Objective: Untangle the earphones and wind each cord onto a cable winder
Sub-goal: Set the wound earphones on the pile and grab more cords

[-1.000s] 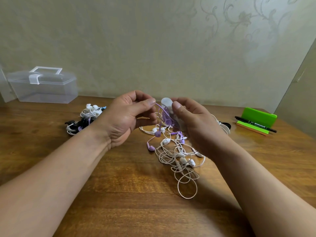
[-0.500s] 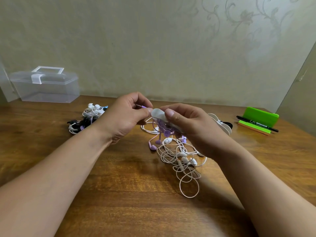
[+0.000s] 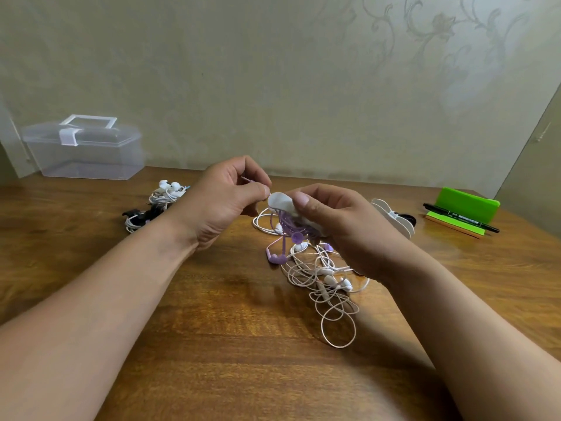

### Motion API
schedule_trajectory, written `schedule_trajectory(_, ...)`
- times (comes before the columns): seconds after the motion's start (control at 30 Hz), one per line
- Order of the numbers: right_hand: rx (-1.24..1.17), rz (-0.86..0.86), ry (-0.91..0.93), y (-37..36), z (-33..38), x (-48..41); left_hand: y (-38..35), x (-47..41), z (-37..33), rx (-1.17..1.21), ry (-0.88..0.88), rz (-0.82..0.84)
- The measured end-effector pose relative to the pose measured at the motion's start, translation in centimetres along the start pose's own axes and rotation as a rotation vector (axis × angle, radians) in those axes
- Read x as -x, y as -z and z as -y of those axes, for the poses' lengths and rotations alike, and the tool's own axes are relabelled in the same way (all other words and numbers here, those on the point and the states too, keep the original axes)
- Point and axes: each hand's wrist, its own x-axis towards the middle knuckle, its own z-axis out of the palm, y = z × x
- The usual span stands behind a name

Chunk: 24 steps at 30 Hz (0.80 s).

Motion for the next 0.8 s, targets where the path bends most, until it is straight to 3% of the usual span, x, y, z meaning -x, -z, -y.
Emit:
schedule_trajectory(0.2, 0.099, 0.145, -0.018, -0.4, 0.1, 0.3, 0.2, 0.1, 0.0, -0.072, -0.053, 0.115)
schedule_trajectory(0.4, 0.034, 0.068, -0.040, -1.2, -0.2, 0.3, -0.6, 0.7, 0.1, -0.238, -0.190, 0.213)
schedule_trajectory(0.5, -0.071, 0.023, -0.048, -1.2, 0.0, 0.2, -1.1, 0.7, 0.4, -0.135, -0.053, 0.227)
schedule_trajectory(0.57, -0.076, -0.014, -0.028, -0.9, 0.1, 0.1, -1.1, 0.9, 0.5, -0.112, 0.087, 0.331)
schedule_trajectory(0.67, 0.137, -0.106, 0.058, -0.4, 0.0, 0.1, -1.3, 1.3, 0.3, -0.107, 0.138, 0.453)
schedule_trajectory(0.8, 0.244, -0.246, 0.160, -0.4, 0.1, 0.0, -1.8, 1.4, 0.1, -0.005, 0.199, 0.398)
